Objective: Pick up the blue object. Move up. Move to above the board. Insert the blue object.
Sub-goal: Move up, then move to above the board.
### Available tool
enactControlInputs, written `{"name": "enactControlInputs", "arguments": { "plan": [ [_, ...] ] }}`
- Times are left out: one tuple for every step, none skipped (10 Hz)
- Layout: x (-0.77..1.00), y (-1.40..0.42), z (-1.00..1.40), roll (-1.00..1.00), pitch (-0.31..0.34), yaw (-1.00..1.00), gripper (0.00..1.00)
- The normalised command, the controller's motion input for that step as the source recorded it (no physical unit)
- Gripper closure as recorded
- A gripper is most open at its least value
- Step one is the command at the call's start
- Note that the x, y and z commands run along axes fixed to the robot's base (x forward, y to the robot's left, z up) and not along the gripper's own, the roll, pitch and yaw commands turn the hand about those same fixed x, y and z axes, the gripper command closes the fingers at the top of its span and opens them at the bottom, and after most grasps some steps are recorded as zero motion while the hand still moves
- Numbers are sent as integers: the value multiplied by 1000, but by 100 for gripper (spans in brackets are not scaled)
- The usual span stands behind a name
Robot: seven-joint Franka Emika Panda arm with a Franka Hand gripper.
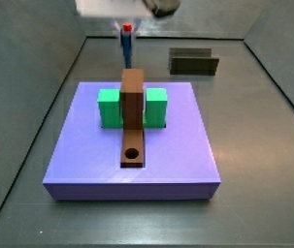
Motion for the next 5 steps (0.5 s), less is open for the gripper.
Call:
{"name": "enactControlInputs", "arguments": {
  "plan": [
    [16, 39, 640, 6, 12, 44, 100],
    [35, 18, 205, 16, 3, 22, 100],
    [0, 0, 1400, 0, 0, 0, 100],
    [-13, -9, 1400, -1, 10, -17, 100],
    [-48, -5, 1400, 11, 23, -9, 100]
  ]
}}
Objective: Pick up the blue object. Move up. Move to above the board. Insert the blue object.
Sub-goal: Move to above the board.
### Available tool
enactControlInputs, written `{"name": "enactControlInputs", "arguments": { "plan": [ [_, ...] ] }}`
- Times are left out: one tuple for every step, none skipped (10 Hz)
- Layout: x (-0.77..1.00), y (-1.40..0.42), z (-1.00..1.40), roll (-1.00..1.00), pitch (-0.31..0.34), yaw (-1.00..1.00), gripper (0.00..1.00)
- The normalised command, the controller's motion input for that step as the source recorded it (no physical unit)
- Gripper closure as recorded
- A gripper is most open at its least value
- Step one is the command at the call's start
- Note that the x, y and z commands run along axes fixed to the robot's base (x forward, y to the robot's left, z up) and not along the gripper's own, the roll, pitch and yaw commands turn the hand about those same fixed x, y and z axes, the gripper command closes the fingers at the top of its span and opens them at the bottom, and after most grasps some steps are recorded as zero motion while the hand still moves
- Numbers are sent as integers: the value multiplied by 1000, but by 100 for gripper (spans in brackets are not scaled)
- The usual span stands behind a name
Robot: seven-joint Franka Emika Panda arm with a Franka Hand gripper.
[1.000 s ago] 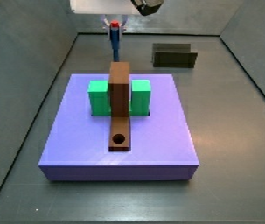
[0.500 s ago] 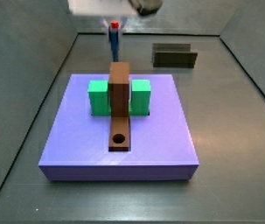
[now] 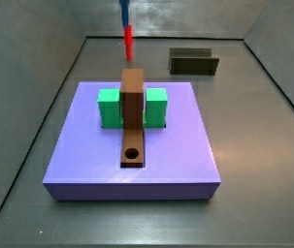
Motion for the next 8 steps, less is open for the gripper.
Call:
{"name": "enactControlInputs", "arguments": {
  "plan": [
    [35, -8, 1400, 10, 65, -2, 100],
    [-28, -7, 882, 11, 106, 0, 100],
    [-20, -5, 443, 18, 55, 3, 100],
    [23, -4, 226, 20, 28, 4, 100],
    [265, -1400, 252, 118, 296, 126, 100],
    [260, -1400, 189, 124, 303, 127, 100],
    [267, -1400, 191, 154, 313, 120, 100],
    [330, -1400, 186, 55, 264, 39, 100]
  ]
}}
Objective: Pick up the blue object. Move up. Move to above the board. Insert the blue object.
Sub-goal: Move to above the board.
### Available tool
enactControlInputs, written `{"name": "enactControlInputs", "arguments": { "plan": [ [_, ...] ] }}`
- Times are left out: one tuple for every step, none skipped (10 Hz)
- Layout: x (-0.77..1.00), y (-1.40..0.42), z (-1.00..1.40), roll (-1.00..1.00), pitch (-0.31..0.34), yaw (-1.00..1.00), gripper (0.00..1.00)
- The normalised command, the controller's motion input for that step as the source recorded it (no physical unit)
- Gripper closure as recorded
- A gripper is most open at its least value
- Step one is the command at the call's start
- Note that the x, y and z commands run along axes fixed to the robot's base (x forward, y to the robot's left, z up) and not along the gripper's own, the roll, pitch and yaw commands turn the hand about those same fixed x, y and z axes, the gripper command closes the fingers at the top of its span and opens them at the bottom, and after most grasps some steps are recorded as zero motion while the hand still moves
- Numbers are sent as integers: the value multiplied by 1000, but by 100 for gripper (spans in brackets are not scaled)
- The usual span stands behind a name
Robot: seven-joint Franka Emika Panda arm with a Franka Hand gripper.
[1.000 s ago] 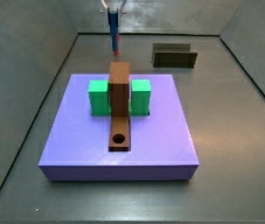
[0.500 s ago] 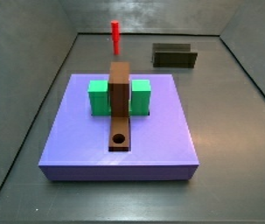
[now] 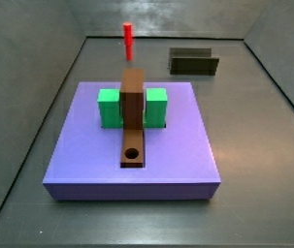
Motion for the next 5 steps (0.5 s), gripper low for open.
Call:
{"name": "enactControlInputs", "arguments": {
  "plan": [
    [346, -1400, 189, 17, 206, 18, 100],
    [356, -1400, 200, 9, 164, 18, 100],
    [381, -1400, 205, 10, 141, 10, 100],
    [196, -604, 94, 24, 141, 12, 100],
    [132, -218, 46, 27, 136, 14, 100]
  ]
}}
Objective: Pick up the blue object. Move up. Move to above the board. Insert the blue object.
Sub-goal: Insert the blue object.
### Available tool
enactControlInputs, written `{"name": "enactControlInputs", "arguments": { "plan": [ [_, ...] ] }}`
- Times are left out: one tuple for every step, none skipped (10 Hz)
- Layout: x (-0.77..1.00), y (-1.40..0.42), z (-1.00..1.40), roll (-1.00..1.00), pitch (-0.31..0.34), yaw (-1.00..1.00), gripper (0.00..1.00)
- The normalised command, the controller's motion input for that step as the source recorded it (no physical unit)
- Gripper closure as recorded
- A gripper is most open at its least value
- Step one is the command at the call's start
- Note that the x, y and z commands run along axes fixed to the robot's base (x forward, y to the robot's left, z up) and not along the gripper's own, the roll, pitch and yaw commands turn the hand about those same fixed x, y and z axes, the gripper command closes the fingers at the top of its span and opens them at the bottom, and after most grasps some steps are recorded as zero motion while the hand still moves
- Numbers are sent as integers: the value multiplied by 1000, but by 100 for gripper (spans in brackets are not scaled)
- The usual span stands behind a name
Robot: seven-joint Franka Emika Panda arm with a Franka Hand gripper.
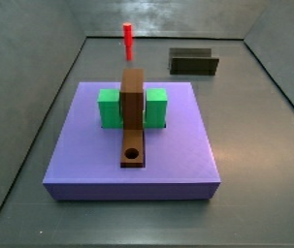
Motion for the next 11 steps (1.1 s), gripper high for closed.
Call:
{"name": "enactControlInputs", "arguments": {
  "plan": [
    [0, 0, -26, 0, 0, 0, 100],
    [-54, -631, -511, -4, -159, -11, 100],
    [51, -1000, -763, 80, -167, -66, 100],
    [83, -1000, -823, 71, -197, -9, 100],
    [146, -971, -760, 26, -219, 29, 100],
    [86, -980, -743, 54, -224, 43, 100],
    [51, -717, -803, 109, -220, 0, 100],
    [0, -466, -817, 163, -183, 0, 100],
    [-83, -294, -740, 213, -141, 0, 100],
    [-206, -126, -643, 226, -100, -11, 100],
    [-57, 0, -509, 186, -47, -154, 100]
  ]
}}
